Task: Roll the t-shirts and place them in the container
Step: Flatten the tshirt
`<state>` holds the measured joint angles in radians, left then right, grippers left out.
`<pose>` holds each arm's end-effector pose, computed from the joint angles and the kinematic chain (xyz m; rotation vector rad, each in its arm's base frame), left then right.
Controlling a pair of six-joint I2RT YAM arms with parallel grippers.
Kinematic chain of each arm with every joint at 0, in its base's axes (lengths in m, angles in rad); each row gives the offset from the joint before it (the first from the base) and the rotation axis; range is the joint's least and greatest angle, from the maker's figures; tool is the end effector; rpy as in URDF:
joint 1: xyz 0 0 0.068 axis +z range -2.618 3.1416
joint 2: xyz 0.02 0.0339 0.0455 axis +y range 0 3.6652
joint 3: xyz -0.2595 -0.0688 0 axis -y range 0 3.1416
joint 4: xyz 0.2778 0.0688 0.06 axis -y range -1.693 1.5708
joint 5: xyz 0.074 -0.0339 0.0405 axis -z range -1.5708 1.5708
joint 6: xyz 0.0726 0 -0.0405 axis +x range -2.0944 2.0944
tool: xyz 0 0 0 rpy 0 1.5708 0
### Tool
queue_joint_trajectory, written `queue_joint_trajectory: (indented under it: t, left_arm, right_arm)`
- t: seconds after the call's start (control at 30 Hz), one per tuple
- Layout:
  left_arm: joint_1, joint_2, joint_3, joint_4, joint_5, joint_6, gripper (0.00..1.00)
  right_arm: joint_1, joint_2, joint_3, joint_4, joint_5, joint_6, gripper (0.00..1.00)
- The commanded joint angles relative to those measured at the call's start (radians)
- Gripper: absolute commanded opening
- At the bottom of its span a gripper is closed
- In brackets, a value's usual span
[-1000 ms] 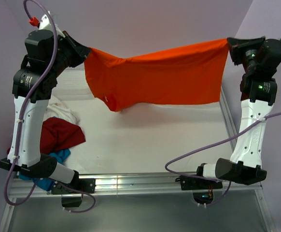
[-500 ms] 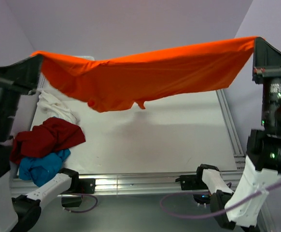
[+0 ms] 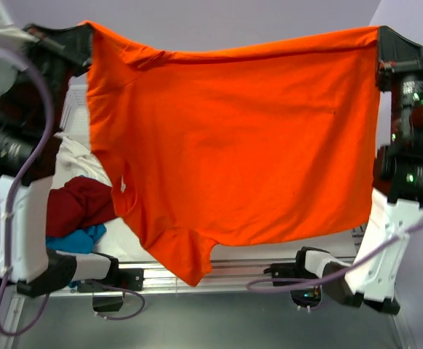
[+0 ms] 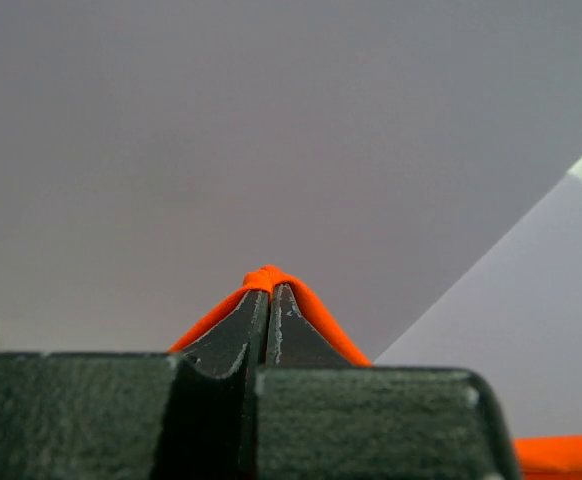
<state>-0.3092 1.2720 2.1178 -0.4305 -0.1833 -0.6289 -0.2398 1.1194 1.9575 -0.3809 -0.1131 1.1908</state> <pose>0.2097 -0.0531 0.6679 -0.3524 1.1395 -0.7221 0.1760 -0.0346 0.6582 0.6797 0.9428 0.9095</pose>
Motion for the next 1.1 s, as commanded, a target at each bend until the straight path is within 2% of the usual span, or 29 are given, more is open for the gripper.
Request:
queue_joint_trajectory:
  t: [0.0,0.17,0.37,0.7,0.8,0.93,1.07]
  left_arm:
    - [0.004,0.047,0.091,0.042,-0.041,0.026,0.00]
    - [0.005,0.112,0.154,0.038,-0.044,0.046,0.00]
    - [0.007,0.078,0.143,0.044,-0.028,0.032,0.00]
    - [0.007,-0.180,-0.117,0.039,-0.012,-0.040,0.00]
    - [0.007,-0.270,-0.150,0.024,-0.019,-0.045,0.00]
    - [0.007,-0.322,-0.186,0.003,-0.019,-0.051,0.00]
    - [0.007,-0.341,-0.242,0.004,-0.027,-0.069,0.00]
  right_arm:
    - [0.004,0.054,0.044,0.017,0.024,0.020,0.00]
    - [0.004,0.094,0.029,0.051,0.021,0.044,0.00]
    - [0.004,0.083,0.008,0.044,0.012,0.053,0.00]
    - [0.002,-0.110,-0.107,-0.050,0.027,0.018,0.00]
    - [0.002,-0.220,-0.184,-0.065,0.042,0.018,0.00]
    - [0.004,-0.285,-0.181,-0.142,0.093,-0.019,0.00]
    - [0.011,-0.280,-0.117,-0.214,0.112,-0.054,0.00]
